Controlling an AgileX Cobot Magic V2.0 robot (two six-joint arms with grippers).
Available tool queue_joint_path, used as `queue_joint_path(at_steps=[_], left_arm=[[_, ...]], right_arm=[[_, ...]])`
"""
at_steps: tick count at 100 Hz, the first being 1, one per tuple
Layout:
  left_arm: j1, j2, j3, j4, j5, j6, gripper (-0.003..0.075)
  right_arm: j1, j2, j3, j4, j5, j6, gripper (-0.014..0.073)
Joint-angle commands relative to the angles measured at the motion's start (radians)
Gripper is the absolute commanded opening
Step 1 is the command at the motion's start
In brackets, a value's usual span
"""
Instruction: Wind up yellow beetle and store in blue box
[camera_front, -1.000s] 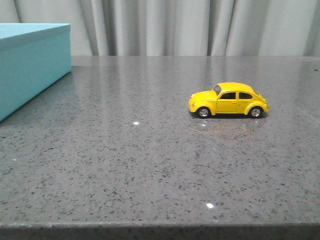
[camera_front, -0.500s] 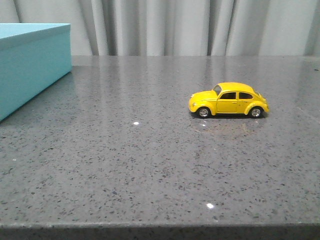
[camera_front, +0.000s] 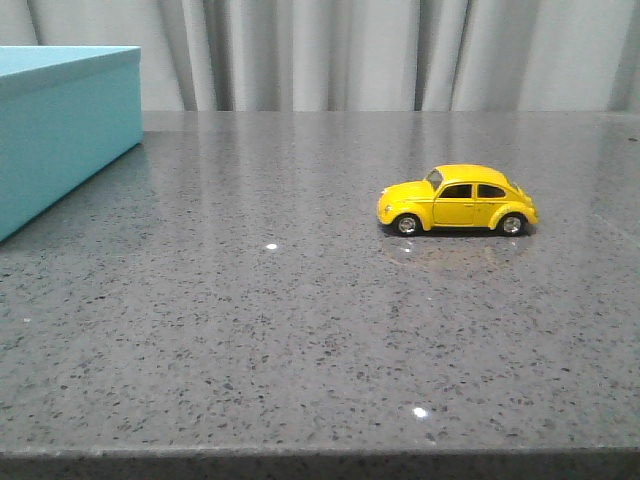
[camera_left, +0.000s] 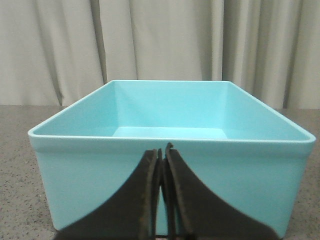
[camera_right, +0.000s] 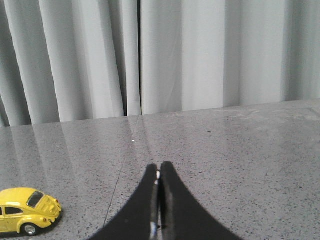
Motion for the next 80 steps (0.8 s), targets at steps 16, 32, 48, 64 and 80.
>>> queue_joint_path(at_steps=[16,32,48,64,80], left_arm=[[-0.005,0.054,-0.072,-0.015,-0.017,-0.007,-0.0020],[-0.005,0.153,-0.169,-0.015,-0.004,-0.007,-0.0020],[-0.005,0.280,-0.256,-0.015,0.008,-0.007,-0.0017],[-0.005,0.400,-0.335,-0.015,0.008,-0.007,0.0120],[-0.005,0.484,-0.397,-0.015,0.006,-0.007,0.0311]], right_arm=[[-0.007,-0.017,-0.073,0.009,0.020,0.021,-0.0065],[-0.007,0.026,-0.180,0.009,0.234,0.020,-0.0065],[-0.007,0.134,-0.303,0.009,0.412,0.016,-0.0064],[-0.007,0.247,-0.403,0.009,0.459,-0.021,0.0010],[-0.007,0.338,-0.469,0.009,0.459,-0.030,0.0243]])
